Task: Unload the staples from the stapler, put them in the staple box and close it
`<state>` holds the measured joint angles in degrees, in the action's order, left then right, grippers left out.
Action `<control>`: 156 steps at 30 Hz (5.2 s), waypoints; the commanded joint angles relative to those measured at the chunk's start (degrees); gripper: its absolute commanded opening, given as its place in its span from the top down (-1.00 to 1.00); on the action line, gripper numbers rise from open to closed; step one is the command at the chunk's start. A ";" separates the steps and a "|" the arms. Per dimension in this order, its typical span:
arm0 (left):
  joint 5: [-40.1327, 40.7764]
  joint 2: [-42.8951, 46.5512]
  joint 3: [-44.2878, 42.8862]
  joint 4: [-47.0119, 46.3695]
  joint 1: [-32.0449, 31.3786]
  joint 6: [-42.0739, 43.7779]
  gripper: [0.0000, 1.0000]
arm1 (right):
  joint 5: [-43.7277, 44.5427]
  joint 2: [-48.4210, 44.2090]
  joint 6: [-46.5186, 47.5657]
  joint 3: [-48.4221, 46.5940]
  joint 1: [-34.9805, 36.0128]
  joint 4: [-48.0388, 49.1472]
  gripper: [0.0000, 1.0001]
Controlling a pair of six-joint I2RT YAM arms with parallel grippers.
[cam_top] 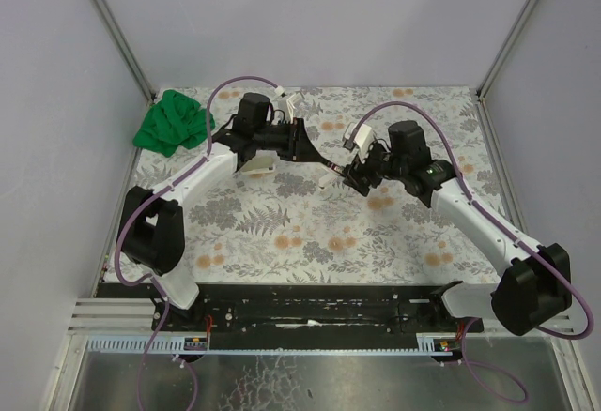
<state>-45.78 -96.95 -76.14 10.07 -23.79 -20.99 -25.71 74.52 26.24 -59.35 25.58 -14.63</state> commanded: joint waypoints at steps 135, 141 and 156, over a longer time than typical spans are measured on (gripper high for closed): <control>-11.35 8.79 1.83 13.68 21.95 19.86 -1.00 | -9.68 10.89 49.45 -21.67 -16.65 -44.23 1.00; -12.32 13.29 6.57 22.20 25.71 31.42 -1.00 | -8.65 17.67 55.30 -27.69 -21.91 -50.11 1.00; -13.19 21.71 16.21 32.59 29.67 48.79 -1.00 | -6.94 33.76 63.09 -41.53 -31.00 -55.16 1.00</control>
<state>-56.97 -77.34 -61.47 40.75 5.02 22.39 -32.42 106.15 85.56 -95.72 -3.79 -67.20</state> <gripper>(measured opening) 0.998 0.403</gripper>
